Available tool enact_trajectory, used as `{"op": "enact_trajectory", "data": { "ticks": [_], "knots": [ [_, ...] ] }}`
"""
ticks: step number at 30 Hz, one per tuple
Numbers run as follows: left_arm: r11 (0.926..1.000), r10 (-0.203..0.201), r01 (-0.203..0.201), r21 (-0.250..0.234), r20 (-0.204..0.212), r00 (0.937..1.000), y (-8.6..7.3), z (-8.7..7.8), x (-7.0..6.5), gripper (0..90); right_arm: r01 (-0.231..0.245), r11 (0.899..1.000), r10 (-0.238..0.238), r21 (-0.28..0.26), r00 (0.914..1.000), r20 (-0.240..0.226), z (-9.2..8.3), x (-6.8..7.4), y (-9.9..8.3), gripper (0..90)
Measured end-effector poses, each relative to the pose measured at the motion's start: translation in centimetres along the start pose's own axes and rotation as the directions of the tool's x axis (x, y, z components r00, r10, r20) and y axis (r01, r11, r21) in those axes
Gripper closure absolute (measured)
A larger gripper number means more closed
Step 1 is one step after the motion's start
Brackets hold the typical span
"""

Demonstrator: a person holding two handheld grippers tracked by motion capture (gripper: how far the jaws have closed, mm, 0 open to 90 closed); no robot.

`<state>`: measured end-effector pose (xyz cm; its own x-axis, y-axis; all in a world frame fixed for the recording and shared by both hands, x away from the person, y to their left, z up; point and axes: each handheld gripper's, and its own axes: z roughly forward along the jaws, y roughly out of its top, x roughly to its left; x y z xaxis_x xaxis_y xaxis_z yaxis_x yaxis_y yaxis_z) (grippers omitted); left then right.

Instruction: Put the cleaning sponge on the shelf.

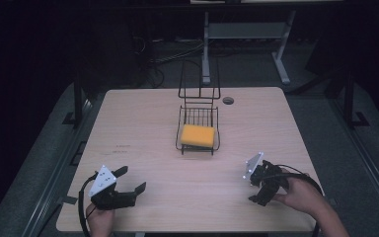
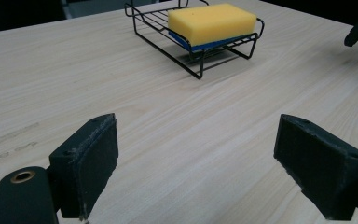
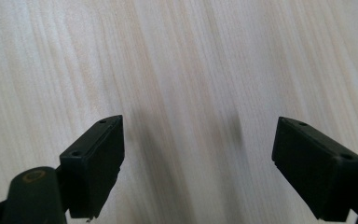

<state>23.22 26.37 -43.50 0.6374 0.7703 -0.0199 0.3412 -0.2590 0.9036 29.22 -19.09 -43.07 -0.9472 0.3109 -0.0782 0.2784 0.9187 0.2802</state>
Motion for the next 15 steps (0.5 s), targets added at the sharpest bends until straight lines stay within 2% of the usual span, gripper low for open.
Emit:
{"op": "enact_trajectory", "data": {
  "ticks": [9, 15],
  "knots": [
    [1.0, 0.0, 0.0, 0.002, 0.001, 1.0, 0.0, 0.1, -0.1, 13.0, -0.023, 1.0, 0.023, -0.008, 0.9997, 0.009, -0.2, 0.6, -1.6, 16.8],
    [1.0, 0.004, -0.004, 0.003, -0.002, 1.0, 0.0, 0.1, -0.1, 13.0, -0.039, 0.999, 0.04, -0.032, 0.9989, 0.023, -0.4, 1.1, -2.4, 16.9]
  ]
}}
